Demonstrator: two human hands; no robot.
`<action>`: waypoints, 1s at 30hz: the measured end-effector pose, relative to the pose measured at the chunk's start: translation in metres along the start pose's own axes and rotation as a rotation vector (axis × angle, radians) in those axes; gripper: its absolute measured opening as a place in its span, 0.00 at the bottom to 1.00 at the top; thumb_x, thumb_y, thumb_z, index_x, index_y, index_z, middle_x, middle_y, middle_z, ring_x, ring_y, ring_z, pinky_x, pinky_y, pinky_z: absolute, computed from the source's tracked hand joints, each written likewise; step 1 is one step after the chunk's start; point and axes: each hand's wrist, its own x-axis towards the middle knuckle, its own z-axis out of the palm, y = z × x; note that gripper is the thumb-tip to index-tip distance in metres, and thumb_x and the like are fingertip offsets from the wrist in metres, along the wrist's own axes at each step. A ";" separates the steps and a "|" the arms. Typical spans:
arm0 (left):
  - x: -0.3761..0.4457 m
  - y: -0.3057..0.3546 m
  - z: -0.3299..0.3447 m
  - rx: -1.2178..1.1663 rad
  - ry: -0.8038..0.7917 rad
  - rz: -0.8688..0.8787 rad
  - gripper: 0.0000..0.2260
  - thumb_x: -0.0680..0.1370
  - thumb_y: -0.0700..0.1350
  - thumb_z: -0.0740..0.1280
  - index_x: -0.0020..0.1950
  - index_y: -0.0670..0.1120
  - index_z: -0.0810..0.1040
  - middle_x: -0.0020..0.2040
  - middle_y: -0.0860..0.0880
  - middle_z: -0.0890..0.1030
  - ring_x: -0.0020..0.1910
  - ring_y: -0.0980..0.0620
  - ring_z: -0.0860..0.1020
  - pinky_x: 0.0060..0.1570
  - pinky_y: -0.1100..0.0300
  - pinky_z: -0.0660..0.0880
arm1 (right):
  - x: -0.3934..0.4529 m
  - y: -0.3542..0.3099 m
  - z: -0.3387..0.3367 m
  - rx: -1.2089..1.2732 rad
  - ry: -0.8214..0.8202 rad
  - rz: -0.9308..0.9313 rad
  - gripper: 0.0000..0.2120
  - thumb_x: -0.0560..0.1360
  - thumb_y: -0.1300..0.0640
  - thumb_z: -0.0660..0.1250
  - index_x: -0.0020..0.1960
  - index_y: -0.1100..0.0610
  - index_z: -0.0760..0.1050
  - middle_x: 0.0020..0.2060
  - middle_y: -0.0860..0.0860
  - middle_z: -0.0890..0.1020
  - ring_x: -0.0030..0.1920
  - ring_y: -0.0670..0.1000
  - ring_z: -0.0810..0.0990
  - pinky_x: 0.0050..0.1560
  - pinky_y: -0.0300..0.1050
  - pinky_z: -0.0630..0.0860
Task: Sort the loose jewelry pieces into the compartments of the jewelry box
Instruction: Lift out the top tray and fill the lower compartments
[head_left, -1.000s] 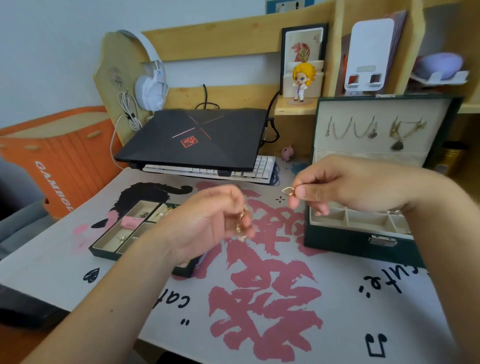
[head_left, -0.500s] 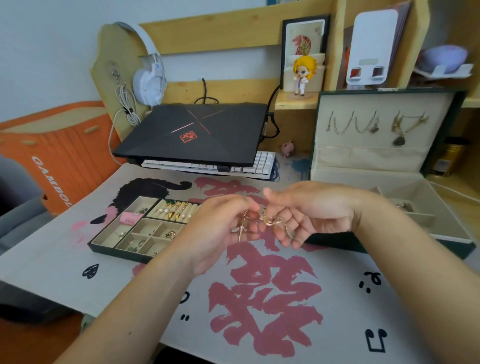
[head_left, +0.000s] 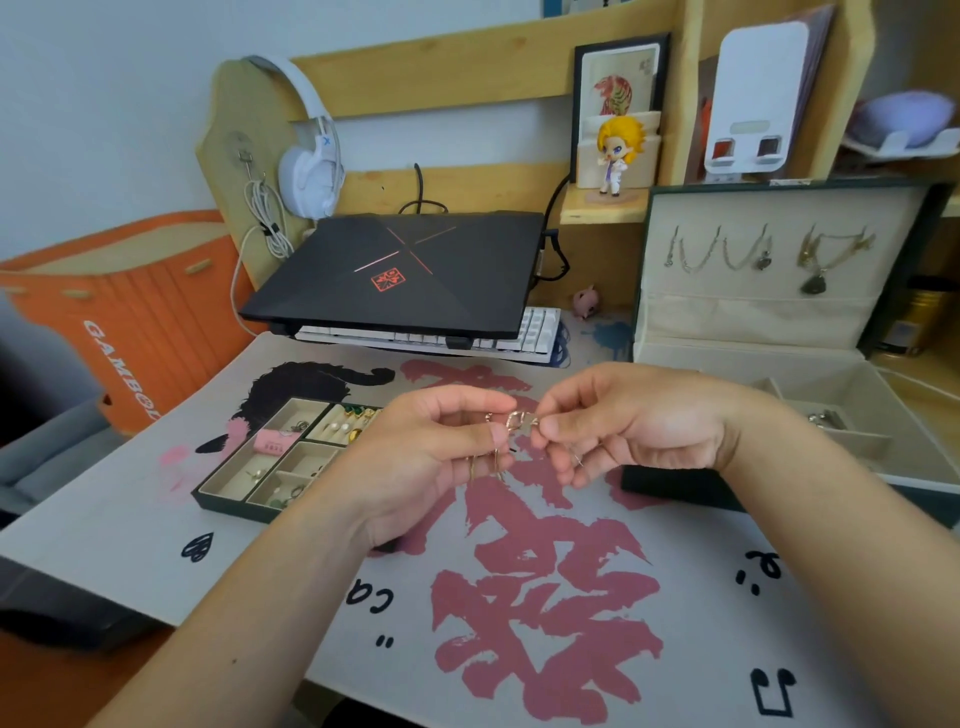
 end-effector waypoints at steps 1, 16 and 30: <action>-0.001 0.000 -0.001 -0.009 0.016 0.013 0.12 0.73 0.30 0.72 0.55 0.39 0.85 0.46 0.41 0.84 0.44 0.44 0.84 0.49 0.54 0.84 | -0.001 0.000 -0.002 -0.008 0.016 -0.005 0.09 0.75 0.59 0.70 0.52 0.63 0.81 0.39 0.57 0.82 0.41 0.53 0.83 0.47 0.46 0.82; -0.006 0.014 0.005 -0.126 0.118 0.097 0.11 0.75 0.29 0.70 0.54 0.38 0.84 0.48 0.40 0.85 0.43 0.47 0.84 0.49 0.55 0.84 | -0.007 -0.010 -0.001 -0.068 0.124 -0.118 0.10 0.80 0.62 0.66 0.58 0.61 0.83 0.34 0.55 0.77 0.36 0.51 0.78 0.43 0.44 0.78; -0.009 0.012 0.015 0.030 -0.053 -0.075 0.10 0.69 0.38 0.75 0.50 0.41 0.85 0.43 0.45 0.84 0.39 0.51 0.80 0.49 0.55 0.82 | -0.009 -0.012 0.004 -0.070 0.151 -0.124 0.10 0.80 0.59 0.65 0.53 0.65 0.81 0.33 0.56 0.77 0.35 0.51 0.78 0.39 0.41 0.78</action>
